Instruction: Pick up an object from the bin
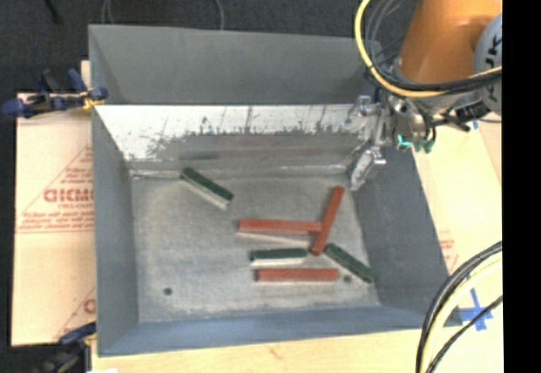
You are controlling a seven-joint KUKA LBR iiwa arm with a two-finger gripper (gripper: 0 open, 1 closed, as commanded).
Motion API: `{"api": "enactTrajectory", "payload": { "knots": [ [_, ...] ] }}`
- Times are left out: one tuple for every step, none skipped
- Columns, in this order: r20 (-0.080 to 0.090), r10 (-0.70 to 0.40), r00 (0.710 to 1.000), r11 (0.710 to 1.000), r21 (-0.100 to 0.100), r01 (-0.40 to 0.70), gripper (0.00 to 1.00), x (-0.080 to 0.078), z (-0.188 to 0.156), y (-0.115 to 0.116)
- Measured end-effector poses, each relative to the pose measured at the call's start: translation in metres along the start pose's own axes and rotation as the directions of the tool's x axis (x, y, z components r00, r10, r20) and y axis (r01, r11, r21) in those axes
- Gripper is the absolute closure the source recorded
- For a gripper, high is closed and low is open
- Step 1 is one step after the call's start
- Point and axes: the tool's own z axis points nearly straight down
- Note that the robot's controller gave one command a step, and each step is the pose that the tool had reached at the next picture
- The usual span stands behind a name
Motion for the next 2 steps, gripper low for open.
{"api": "enactTrajectory", "payload": {
  "knots": [
    [0.005,-0.05,0.999,0.999,0.0,0.05,0.0,0.028,0.047,-0.001],
    [0.004,-0.124,0.992,0.992,0.002,0.124,0.0,0.011,0.098,0.01]
  ]
}}
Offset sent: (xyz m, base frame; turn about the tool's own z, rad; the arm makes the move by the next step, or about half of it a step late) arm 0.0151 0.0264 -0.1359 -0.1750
